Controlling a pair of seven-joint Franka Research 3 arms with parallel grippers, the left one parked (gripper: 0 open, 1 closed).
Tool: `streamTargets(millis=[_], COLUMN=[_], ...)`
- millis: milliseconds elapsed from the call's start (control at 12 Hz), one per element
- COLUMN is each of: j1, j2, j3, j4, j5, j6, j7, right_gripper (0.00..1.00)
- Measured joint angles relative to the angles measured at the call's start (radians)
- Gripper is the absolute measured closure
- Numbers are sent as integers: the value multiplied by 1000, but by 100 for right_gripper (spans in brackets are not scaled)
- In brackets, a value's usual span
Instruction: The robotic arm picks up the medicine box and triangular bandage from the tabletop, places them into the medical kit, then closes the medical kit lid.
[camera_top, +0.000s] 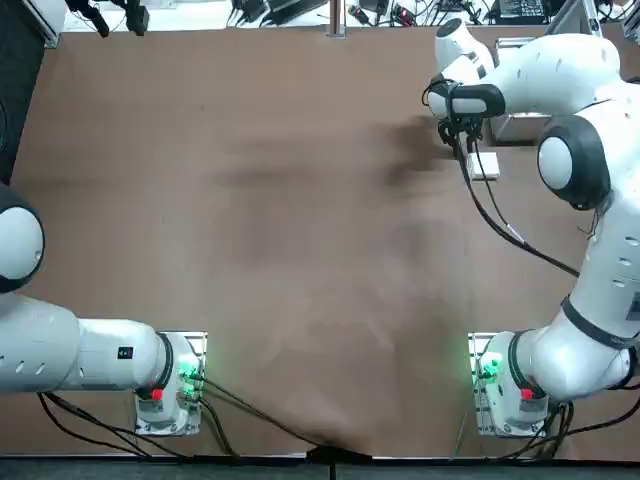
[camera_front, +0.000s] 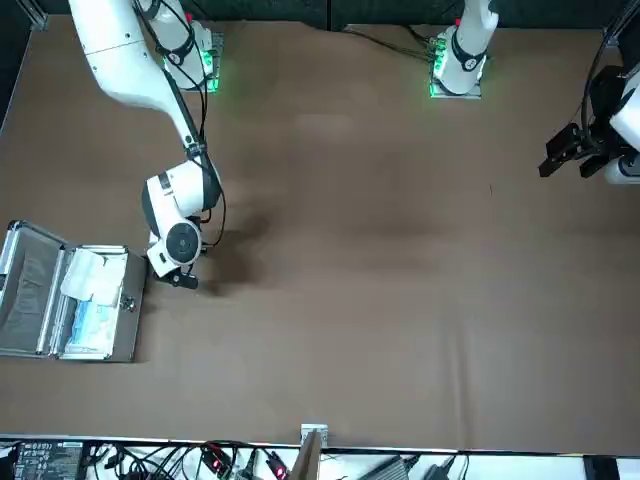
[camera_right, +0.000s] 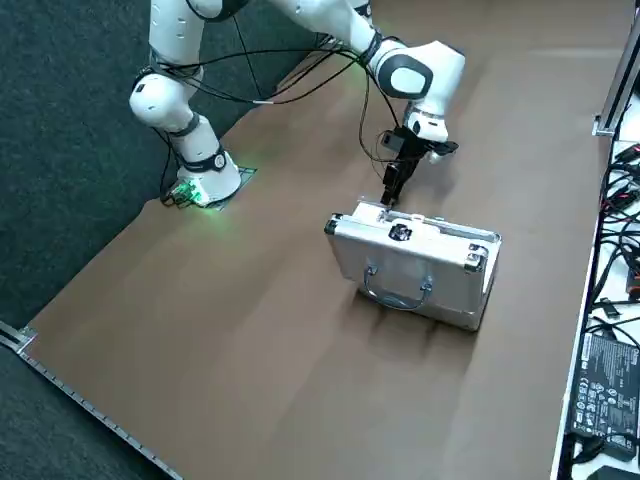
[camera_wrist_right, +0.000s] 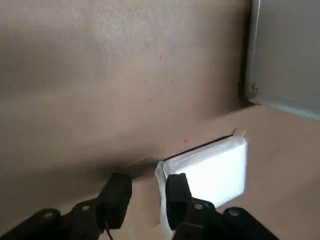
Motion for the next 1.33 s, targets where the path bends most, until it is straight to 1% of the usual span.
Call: streamTargets(millis=[83, 333, 500, 583, 667, 750, 833, 917, 1000, 1083, 1250, 1333], j1=[0, 0, 0, 0, 0, 0, 0, 0, 0, 0, 0, 0], j2=[0, 0, 0, 0, 0, 0, 1, 2, 3, 4, 2, -1], j3=[0, -2, -5, -5, -5, -5, -5, -5, -5, -6, -6, -6], j4=[-2, -3, -4, -5, -5, -6, -7, -8, -8, -9, -6, 4], j5=[-1, -2, -2, -5, -8, -10, -11, -11, -12, -13, -19, -20], j6=[0, -1, -4, -5, -7, -9, -11, -12, -12, -12, -15, -23], j7=[1, 1, 1, 1, 1, 1, 1, 1, 1, 1, 2, 3], right_gripper=[57, 59, 65, 69, 69, 74, 74, 80, 92, 92, 99, 99])
